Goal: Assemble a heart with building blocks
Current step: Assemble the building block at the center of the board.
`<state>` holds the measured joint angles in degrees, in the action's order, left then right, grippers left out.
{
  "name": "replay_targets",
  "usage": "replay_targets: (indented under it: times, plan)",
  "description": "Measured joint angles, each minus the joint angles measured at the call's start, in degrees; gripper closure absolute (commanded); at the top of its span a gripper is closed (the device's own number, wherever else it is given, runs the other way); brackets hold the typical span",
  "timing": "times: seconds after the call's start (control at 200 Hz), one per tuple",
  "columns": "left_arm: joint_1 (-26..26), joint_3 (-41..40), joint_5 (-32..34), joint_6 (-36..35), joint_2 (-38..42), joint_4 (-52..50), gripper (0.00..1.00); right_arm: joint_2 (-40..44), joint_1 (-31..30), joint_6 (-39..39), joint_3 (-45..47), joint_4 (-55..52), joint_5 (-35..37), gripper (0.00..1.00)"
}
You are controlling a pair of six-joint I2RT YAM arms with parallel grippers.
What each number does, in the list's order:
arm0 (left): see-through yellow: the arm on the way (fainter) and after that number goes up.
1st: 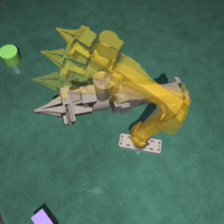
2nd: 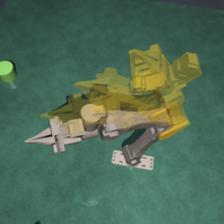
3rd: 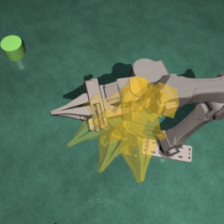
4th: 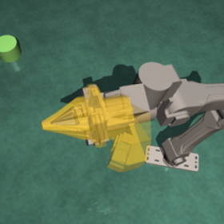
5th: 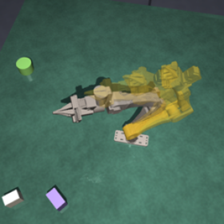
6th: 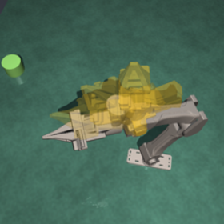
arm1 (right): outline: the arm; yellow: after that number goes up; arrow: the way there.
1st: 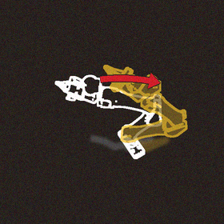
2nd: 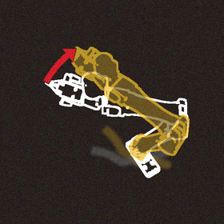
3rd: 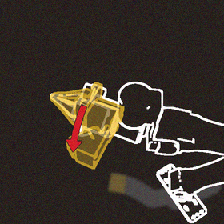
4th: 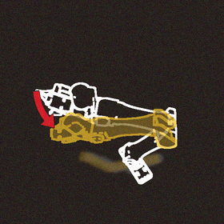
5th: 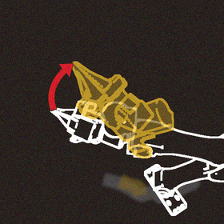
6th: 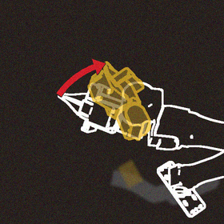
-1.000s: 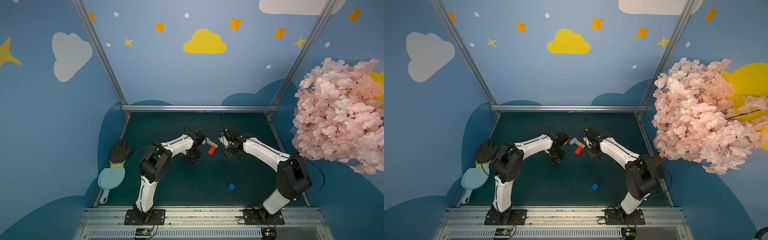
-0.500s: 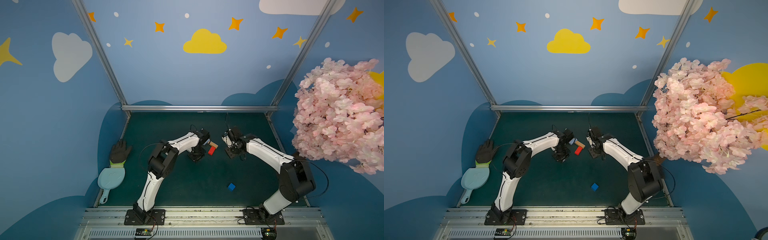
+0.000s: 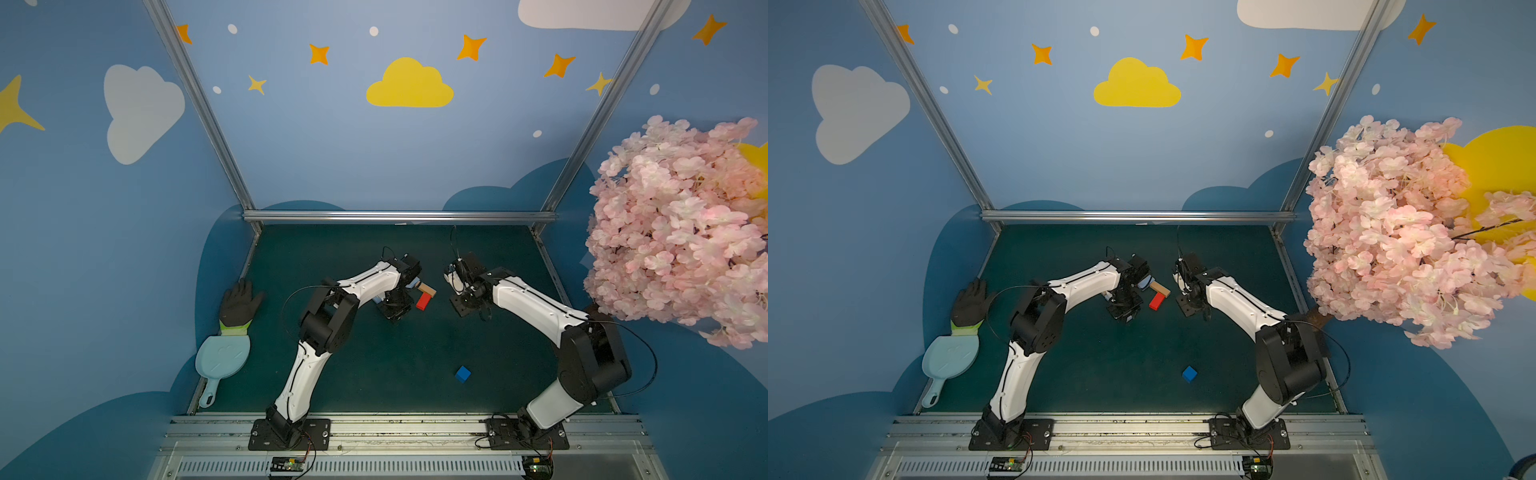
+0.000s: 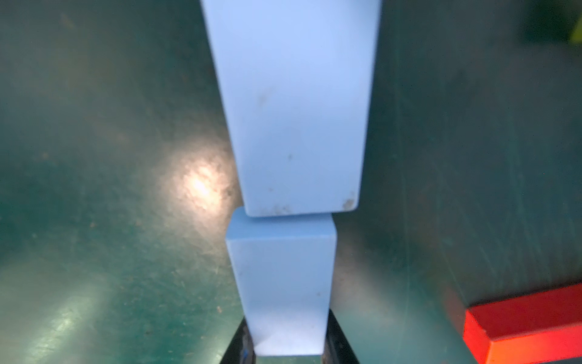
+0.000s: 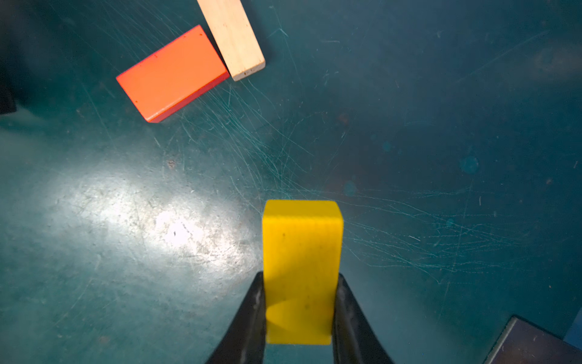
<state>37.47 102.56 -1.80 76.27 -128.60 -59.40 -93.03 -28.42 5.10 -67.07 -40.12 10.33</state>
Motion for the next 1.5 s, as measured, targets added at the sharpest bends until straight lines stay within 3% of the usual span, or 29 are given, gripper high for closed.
replay_targets:
  times: [0.991, 1.136, 1.161, 1.211, 1.246, 1.501]
  plan:
    - [-0.7, 0.4, -1.6, -1.5, -0.8, -0.3, 0.83, -0.4, 0.2, 0.0, 0.0, 0.0, 0.3, 1.0]
    - [-0.9, 0.4, -1.7, -1.7, -0.8, -0.3, 0.71, -0.4, 0.2, 0.0, 0.0, 0.0, 0.2, 1.0]
    - [-0.9, 0.4, -1.7, -1.7, -0.8, -0.3, 0.65, -0.4, 0.2, 0.0, 0.0, 0.0, 0.2, 1.0]
    - [-1.0, 0.4, -1.8, -2.1, -0.8, -0.3, 0.43, -0.4, 0.2, 0.0, 0.0, 0.0, 0.2, 1.0]
    - [-1.0, 0.3, -1.9, -2.3, -0.8, -0.3, 0.35, -0.4, 0.2, 0.0, 0.0, 0.0, 0.2, 1.0]
    - [-1.5, 0.1, -2.5, -4.0, -0.8, -1.0, 0.27, -0.7, 0.2, 0.0, 0.0, 0.1, 0.2, 1.0]
